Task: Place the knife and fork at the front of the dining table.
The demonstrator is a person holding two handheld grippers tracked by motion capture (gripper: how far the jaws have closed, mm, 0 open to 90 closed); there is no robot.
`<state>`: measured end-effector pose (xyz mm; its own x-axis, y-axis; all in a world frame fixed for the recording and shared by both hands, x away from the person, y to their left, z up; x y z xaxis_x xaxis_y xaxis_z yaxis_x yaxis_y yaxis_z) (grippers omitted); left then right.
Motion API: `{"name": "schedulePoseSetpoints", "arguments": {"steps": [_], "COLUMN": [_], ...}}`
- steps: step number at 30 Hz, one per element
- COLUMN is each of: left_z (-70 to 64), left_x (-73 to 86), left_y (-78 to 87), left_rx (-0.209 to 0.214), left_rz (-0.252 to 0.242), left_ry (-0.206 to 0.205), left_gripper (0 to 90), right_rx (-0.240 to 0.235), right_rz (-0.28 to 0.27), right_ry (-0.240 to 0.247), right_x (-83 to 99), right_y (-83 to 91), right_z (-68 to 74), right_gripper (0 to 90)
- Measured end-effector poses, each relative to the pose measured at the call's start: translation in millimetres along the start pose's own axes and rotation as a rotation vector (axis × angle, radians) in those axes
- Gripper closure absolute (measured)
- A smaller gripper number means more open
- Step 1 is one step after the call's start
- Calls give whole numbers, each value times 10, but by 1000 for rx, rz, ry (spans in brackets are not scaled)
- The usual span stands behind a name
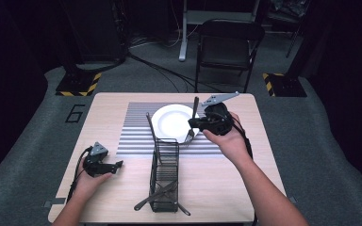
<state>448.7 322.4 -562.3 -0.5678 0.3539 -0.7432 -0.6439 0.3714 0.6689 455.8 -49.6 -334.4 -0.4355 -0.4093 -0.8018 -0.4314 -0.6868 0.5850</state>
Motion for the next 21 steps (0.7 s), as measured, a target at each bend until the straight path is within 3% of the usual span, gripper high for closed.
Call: {"name": "schedulePoseSetpoints", "arguments": {"steps": [16, 21], "left_z": [0, 0], "left_x": [0, 0], "left_y": [0, 0], "left_rx": [0, 0], "left_rz": [0, 0], "left_ry": [0, 0], "left_gripper": [151, 152], "right_rx": [72, 86], "right_rz": [33, 35], "right_ry": [-36, -67], "right_x": [300, 397], "right_y": [-166, -227], "right_z": [-316, -410], "right_gripper": [873, 872]}}
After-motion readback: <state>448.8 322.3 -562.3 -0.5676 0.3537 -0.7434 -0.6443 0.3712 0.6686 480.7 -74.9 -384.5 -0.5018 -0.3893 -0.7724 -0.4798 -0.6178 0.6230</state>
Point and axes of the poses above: each handheld gripper's, and its own axes: y roughly backward along the jaws, x roughly out of its underside, z roughly to its left, the point moved 5 cm from there along -y, roughly forward along the jaws, and after that the axes turned 2 degrees about -x, right-handed, at the moved point
